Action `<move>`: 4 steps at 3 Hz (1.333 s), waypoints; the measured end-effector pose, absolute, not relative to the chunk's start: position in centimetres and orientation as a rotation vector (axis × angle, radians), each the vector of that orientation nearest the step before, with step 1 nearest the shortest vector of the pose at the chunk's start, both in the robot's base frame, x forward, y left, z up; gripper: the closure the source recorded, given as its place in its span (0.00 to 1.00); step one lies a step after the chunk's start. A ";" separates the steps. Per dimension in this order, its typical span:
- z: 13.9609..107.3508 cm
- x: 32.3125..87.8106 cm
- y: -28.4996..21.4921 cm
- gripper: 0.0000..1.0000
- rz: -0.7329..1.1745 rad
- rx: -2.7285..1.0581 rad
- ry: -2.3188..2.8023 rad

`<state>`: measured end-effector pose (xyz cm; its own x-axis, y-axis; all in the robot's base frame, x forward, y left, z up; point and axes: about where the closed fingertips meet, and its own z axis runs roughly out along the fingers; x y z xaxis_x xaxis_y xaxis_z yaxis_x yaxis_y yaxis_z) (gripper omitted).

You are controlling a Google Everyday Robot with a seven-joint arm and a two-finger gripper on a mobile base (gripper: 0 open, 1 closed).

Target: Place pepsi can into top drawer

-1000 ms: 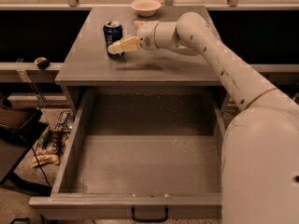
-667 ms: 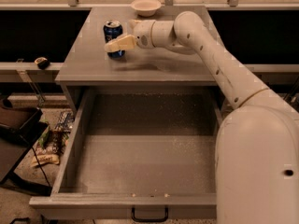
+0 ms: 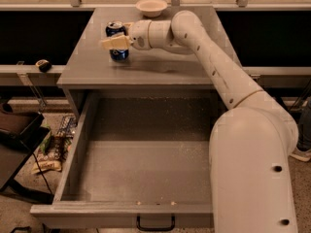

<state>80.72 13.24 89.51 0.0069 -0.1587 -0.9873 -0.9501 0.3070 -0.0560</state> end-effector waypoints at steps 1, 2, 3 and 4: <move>89.5 80.7 13.4 0.61 0.874 -1.098 1.429; 89.5 80.7 13.4 0.84 0.874 -1.098 1.429; 89.6 80.5 13.3 1.00 0.872 -1.099 1.427; 91.8 77.5 12.5 1.00 0.832 -1.115 1.390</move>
Offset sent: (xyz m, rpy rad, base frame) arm -0.0003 0.0014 0.0002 0.0002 -0.0002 0.0041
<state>77.53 12.48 91.83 0.0596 -0.1653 -0.9844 -0.9456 0.3066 -0.1088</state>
